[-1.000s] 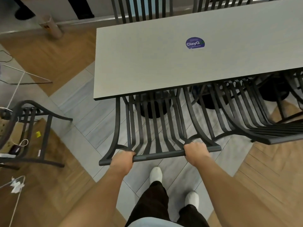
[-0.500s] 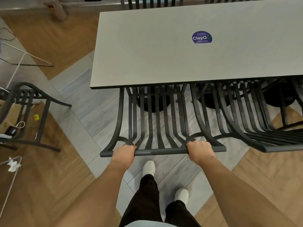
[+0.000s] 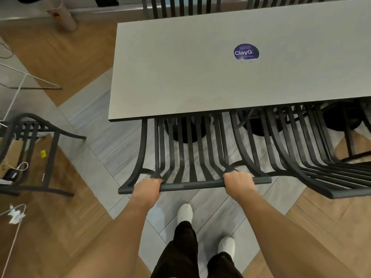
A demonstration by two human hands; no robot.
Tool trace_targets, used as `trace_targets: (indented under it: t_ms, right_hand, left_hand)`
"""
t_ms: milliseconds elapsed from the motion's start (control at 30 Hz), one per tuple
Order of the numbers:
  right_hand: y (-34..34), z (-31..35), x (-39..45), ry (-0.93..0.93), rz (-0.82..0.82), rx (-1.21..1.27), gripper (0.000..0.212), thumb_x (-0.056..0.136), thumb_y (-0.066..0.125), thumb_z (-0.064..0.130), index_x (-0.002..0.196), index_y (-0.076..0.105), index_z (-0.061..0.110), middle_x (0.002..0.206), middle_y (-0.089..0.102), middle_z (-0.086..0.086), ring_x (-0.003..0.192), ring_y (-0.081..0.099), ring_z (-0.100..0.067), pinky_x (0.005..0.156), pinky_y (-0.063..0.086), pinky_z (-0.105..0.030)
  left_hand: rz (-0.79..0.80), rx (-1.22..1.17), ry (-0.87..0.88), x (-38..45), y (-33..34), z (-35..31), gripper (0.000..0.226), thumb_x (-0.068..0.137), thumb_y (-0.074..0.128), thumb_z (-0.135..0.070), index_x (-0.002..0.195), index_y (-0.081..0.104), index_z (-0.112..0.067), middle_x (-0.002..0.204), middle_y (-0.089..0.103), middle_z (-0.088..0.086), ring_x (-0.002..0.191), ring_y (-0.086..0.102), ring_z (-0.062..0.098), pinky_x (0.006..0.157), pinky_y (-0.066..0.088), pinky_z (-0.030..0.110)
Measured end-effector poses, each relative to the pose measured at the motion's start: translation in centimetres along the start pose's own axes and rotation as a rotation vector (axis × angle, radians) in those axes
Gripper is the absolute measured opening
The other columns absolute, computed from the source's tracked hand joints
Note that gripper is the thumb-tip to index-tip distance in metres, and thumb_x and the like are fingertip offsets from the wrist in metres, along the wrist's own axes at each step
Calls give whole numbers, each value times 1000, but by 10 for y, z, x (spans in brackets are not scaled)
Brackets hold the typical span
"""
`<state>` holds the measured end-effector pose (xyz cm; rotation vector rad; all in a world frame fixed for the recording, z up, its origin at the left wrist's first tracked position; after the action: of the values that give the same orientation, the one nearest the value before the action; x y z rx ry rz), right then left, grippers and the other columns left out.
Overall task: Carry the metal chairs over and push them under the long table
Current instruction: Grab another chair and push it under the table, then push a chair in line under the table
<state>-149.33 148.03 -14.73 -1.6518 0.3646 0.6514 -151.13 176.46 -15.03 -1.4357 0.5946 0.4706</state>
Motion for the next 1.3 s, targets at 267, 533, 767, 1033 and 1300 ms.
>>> trace_targets:
  t_ms: [267,533,767,1033,1300]
  right_hand:
    - [7,-8,-3,-1,226,290,48,84,69,61,116,63,26,102,63,3,96,60,-18,89,53,-38]
    - [-32,-87,-44,241,-10,645,75,89,36,81,139,56,27,119,68,1,106,64,-21,89,54,-38]
    - [-26,-194,-97,381,-117,634,58,100,41,62,137,59,21,129,65,-3,117,60,-26,96,50,-43]
    - [4,-322,-141,423,-122,630,48,101,43,59,119,64,20,115,69,-3,103,62,-25,90,53,-43]
    - [33,-420,-165,316,-46,548,50,99,44,62,123,62,22,117,67,-2,103,62,-24,85,53,-41]
  left_hand:
    - [186,-346,105,-4,-5,-9,91,85,63,-72,158,34,-25,141,58,2,127,56,21,108,47,38]
    - [56,-238,281,11,-71,-86,61,103,38,-62,145,50,-20,138,61,7,124,58,24,106,49,42]
    - [-84,-121,452,6,-126,-205,39,108,42,-42,130,63,-18,113,71,3,99,66,19,88,56,37]
    - [-163,-111,467,-13,-148,-341,38,107,42,-42,126,66,-20,111,72,1,98,67,21,88,57,44]
    - [-161,-197,400,-32,-135,-453,40,107,41,-43,123,67,-18,104,72,1,90,67,20,82,58,41]
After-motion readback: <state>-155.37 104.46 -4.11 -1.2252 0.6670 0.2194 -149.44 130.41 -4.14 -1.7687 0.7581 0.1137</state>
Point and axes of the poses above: each hand's wrist, its own x-axis towards the middle knuckle, its own y-axis out of the palm, z = x × y, the point moved 10 cm from there along x, towards the middle knuckle
